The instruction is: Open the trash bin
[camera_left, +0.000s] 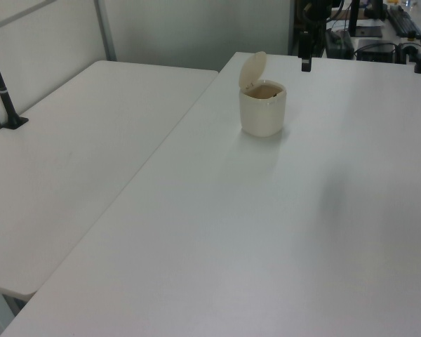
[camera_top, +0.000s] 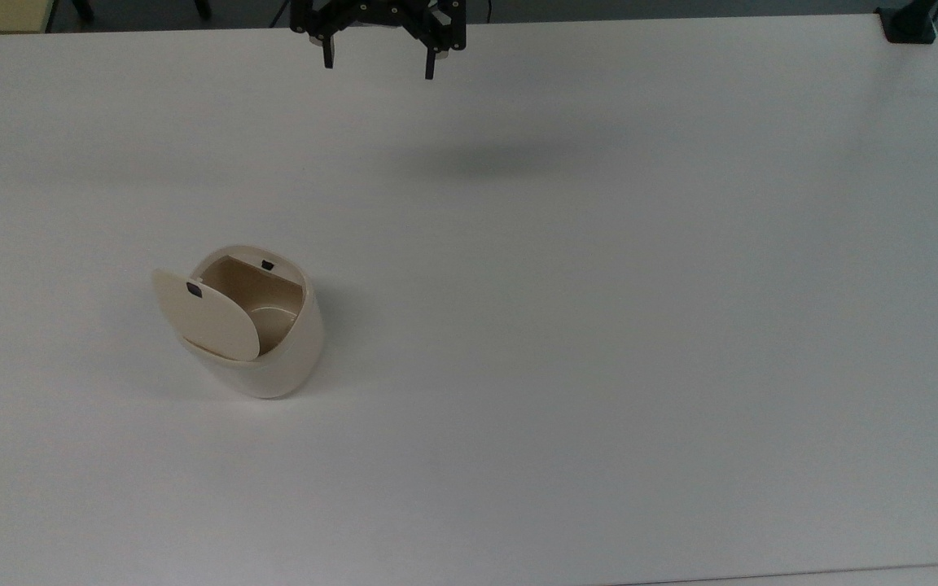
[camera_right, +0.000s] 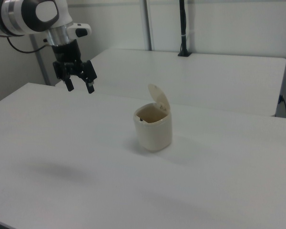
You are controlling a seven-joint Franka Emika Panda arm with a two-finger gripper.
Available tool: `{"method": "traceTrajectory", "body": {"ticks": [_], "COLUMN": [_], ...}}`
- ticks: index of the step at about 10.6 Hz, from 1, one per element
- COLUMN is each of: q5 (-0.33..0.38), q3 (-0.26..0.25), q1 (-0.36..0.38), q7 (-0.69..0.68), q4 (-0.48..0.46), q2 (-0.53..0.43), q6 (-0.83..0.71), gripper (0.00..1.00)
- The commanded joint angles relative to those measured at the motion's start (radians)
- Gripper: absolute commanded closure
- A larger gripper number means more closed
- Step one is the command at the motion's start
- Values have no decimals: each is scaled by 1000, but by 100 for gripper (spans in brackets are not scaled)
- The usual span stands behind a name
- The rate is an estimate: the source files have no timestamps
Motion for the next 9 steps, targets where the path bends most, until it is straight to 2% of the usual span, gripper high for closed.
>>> {"method": "traceTrajectory", "body": {"ticks": [1, 5, 7, 9], "q5": [15, 25, 71, 73], "q3": [-20, -19, -26, -26], "q1": [15, 6, 3, 5], "q7": [-28, -28, -37, -37], "q4": [-24, -26, -23, -23], "q2": [-30, -33, -33, -32], "q6": [-7, -9, -9, -9], "gripper": [0, 0, 0, 0]}}
